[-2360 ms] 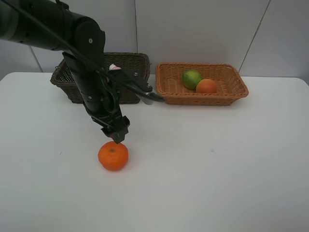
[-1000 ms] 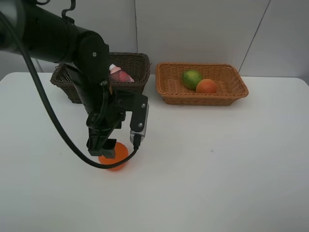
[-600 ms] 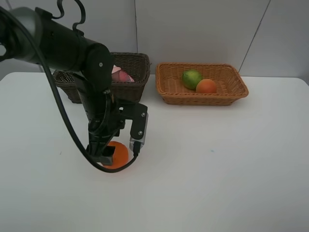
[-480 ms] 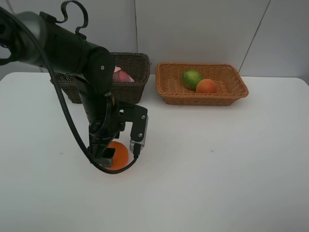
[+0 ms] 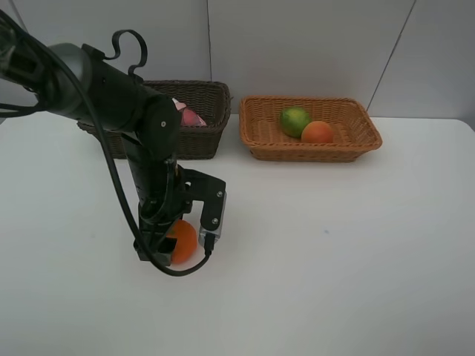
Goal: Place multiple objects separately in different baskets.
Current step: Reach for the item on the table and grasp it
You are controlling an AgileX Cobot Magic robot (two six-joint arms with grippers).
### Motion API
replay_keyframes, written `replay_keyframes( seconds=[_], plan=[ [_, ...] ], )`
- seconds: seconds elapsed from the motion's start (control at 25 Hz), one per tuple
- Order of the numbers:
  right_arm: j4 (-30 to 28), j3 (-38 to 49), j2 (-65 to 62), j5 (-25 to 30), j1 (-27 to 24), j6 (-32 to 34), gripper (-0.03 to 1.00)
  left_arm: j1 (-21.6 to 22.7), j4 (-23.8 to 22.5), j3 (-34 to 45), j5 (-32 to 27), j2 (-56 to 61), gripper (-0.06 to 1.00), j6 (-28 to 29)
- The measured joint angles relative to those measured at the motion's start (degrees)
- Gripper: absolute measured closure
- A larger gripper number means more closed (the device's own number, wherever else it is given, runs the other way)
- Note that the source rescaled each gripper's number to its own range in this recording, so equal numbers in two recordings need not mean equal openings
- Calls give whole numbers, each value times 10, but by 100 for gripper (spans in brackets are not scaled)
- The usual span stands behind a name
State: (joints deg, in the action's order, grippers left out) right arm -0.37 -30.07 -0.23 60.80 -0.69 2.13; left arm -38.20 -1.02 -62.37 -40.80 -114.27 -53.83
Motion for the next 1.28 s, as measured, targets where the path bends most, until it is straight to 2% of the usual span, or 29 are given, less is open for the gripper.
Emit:
replay_keyframes(
  seconds=[0.36,0.68,0.76,0.84,1.28],
  plan=[
    [0,0,0,0,0,0,18,0,-1,2,11,-1,-5,-4],
    [0,0,0,0,0,0,18,0,-2,46,71,-1,-5,-7],
    [0,0,0,0,0,0,18,0,-2,52,83,-1,-3,-7],
    [0,0,0,0,0,0,18,0,-2,54,92,-1,5,-7],
    [0,0,0,0,0,0,18,0,-2,55,103,-1,5,-7]
  ],
)
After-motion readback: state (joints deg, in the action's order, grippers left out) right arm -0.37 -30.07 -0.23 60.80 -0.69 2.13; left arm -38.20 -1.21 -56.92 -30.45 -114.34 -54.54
